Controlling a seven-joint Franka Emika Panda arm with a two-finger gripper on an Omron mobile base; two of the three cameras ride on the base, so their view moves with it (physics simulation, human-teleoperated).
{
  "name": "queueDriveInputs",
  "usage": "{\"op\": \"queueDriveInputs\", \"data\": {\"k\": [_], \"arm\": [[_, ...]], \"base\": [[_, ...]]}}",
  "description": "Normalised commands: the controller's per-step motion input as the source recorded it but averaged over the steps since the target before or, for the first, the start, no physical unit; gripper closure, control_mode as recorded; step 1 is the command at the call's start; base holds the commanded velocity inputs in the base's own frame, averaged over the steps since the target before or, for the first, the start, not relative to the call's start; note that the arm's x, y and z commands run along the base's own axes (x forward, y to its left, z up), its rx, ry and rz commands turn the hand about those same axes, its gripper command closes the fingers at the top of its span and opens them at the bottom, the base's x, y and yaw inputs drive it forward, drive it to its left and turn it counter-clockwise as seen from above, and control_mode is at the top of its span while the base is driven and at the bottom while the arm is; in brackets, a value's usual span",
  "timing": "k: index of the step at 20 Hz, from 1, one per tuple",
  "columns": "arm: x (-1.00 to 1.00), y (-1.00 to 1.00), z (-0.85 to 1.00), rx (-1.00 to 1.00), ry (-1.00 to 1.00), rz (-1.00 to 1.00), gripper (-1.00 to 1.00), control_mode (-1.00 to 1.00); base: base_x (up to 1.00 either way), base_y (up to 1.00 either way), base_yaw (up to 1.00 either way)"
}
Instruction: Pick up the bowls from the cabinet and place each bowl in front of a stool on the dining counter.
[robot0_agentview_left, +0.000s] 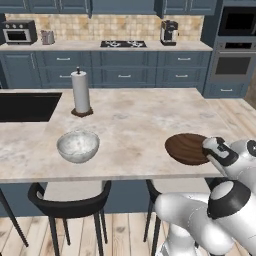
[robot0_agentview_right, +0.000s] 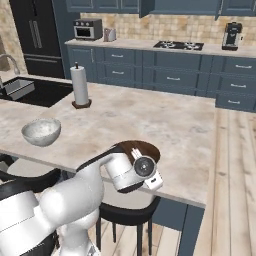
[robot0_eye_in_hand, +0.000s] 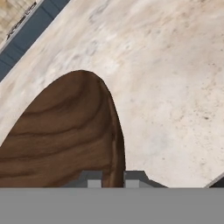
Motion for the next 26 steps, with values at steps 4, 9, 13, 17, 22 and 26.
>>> {"op": "queueDriveInputs", "data": {"k": [4,9,13,17,22,26], "arm": [[0.24,0.00,-0.17,0.00,0.00,0.00,1.00,-1.00],[0.25,0.00,-0.16,0.00,0.00,0.00,1.00,-1.00],[0.23,0.00,-0.16,0.00,0.00,0.00,1.00,-1.00],[0.20,0.00,-0.14,0.00,0.00,0.00,1.00,-1.00],[0.17,0.00,-0.10,0.00,0.00,0.00,1.00,-1.00],[0.11,0.00,-0.10,0.00,0.00,0.00,1.00,-1.00]], "base": [[0.00,0.00,0.00],[0.00,0.00,0.00],[0.00,0.00,0.00],[0.00,0.00,0.00],[0.00,0.00,0.00],[0.00,0.00,0.00]]}}
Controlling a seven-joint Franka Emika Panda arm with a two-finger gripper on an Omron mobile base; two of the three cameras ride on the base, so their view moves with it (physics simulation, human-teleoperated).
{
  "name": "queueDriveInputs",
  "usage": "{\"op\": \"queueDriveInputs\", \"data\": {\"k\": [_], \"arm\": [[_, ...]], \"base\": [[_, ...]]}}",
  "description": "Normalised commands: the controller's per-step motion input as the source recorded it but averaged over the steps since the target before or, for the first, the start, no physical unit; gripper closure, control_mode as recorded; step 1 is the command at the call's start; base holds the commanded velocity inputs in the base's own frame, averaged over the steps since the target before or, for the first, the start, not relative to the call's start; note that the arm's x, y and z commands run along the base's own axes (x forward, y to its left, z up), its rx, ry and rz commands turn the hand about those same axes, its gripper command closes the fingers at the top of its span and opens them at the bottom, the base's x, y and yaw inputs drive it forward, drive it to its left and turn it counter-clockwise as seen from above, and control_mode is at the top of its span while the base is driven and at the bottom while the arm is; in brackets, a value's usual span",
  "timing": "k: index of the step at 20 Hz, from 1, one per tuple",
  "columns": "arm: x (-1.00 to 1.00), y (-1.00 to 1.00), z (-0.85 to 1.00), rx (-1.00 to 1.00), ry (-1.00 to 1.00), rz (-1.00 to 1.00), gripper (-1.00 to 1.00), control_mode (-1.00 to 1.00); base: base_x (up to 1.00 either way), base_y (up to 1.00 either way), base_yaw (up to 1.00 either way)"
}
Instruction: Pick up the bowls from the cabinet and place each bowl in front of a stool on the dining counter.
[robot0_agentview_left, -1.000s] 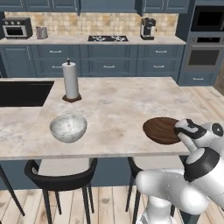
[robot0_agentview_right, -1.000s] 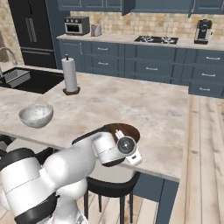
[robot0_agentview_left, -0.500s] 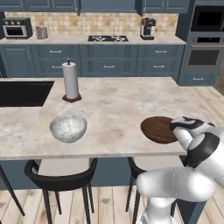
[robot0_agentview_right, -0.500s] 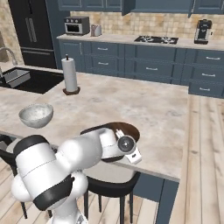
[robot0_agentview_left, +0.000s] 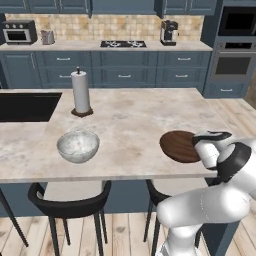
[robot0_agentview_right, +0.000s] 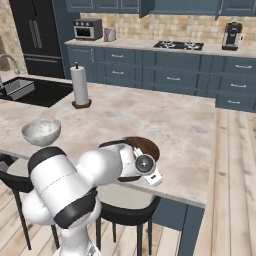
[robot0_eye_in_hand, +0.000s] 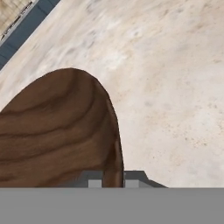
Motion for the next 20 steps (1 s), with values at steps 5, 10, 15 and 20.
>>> {"op": "queueDriveInputs", "data": {"k": [5,10,15,20], "arm": [[0.08,0.00,-0.09,0.00,0.00,0.00,1.00,-1.00],[0.08,0.00,-0.04,0.00,0.00,0.00,-1.00,-1.00],[0.00,-0.02,0.27,0.00,0.00,-0.01,-1.00,-1.00],[-0.07,-0.17,0.78,-0.01,0.00,0.00,-1.00,-1.00]], "base": [[0.00,0.00,0.00],[0.00,0.00,0.00],[0.00,0.00,0.00],[0.00,0.00,0.00]]}}
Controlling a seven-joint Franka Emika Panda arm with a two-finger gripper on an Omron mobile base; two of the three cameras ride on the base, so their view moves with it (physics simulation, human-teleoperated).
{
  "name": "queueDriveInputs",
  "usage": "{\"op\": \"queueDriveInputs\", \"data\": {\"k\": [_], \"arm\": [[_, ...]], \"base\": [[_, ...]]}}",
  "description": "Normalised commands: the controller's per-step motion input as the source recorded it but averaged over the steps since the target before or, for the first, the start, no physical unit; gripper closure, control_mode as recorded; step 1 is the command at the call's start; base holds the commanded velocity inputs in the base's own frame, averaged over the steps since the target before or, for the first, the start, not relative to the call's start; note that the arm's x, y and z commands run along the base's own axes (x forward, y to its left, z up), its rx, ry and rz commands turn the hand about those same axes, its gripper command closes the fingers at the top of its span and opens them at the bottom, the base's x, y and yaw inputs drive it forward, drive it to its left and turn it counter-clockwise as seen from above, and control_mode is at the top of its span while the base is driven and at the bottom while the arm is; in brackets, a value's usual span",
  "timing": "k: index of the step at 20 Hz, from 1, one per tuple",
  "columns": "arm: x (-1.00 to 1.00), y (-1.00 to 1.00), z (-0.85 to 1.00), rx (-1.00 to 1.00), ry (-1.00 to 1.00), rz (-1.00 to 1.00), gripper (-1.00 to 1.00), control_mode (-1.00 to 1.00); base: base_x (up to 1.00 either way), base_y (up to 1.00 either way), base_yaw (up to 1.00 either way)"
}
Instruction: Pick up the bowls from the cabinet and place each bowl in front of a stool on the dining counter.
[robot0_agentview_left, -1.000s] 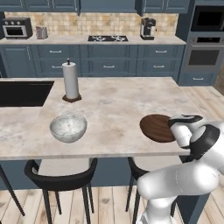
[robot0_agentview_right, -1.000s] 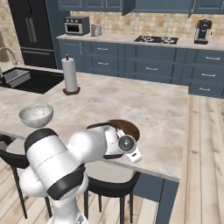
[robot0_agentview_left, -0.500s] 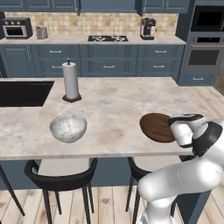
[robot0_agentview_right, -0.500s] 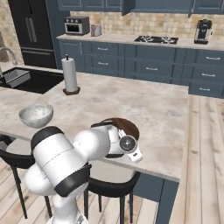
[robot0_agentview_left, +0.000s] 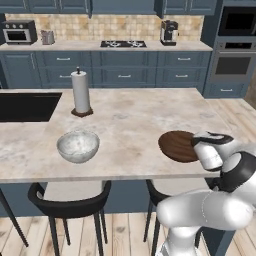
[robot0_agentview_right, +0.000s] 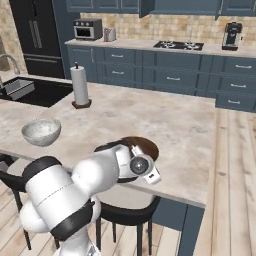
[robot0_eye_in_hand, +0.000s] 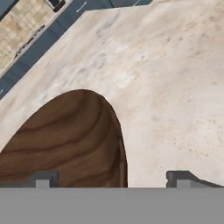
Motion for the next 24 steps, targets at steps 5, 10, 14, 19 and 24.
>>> {"op": "queueDriveInputs", "data": {"k": [5,10,14,19,24], "arm": [[-0.20,-0.28,1.00,-0.07,0.00,0.00,-1.00,-1.00],[-0.39,-0.42,1.00,-0.08,0.04,0.00,-1.00,-1.00],[-0.54,-0.41,1.00,-0.09,0.15,0.01,-1.00,-1.00],[-0.70,-0.18,0.99,-0.07,0.19,0.08,-1.00,-1.00],[-0.63,0.00,0.71,-0.05,0.23,0.16,-1.00,-1.00]], "base": [[0.00,0.00,0.00],[0.00,0.00,0.00],[0.00,0.00,0.00],[0.00,0.00,0.00],[0.00,0.00,0.00]]}}
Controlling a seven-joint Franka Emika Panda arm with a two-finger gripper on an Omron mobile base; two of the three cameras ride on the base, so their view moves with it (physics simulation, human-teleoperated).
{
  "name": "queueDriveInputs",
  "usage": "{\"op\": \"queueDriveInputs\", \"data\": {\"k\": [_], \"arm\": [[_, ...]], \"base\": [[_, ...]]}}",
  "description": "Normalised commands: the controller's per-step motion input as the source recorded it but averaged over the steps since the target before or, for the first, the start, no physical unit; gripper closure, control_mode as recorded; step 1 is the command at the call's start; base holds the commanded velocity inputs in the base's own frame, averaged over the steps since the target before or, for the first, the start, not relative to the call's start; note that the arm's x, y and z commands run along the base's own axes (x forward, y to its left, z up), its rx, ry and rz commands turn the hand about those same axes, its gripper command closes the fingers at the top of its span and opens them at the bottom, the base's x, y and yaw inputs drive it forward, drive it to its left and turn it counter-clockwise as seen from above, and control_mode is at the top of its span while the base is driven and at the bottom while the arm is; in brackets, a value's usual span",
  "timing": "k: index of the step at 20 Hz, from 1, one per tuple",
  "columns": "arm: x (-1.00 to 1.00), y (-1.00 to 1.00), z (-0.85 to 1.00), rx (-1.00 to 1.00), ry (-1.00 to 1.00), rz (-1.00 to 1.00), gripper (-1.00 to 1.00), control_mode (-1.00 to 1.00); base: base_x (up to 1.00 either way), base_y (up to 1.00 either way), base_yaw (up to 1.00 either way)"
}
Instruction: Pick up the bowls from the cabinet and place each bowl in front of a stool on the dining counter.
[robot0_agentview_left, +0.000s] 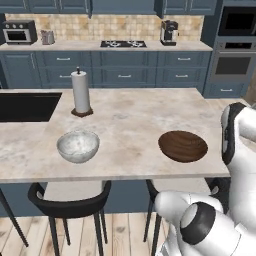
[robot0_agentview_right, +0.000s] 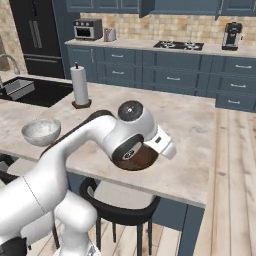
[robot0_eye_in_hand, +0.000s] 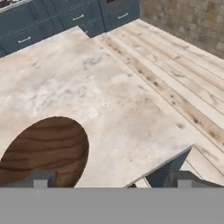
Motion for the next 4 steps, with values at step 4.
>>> {"op": "queueDriveInputs", "data": {"k": [4], "arm": [[-0.60,0.07,0.18,-0.02,0.09,0.22,-1.00,-1.00]], "base": [[0.00,0.00,0.00]]}}
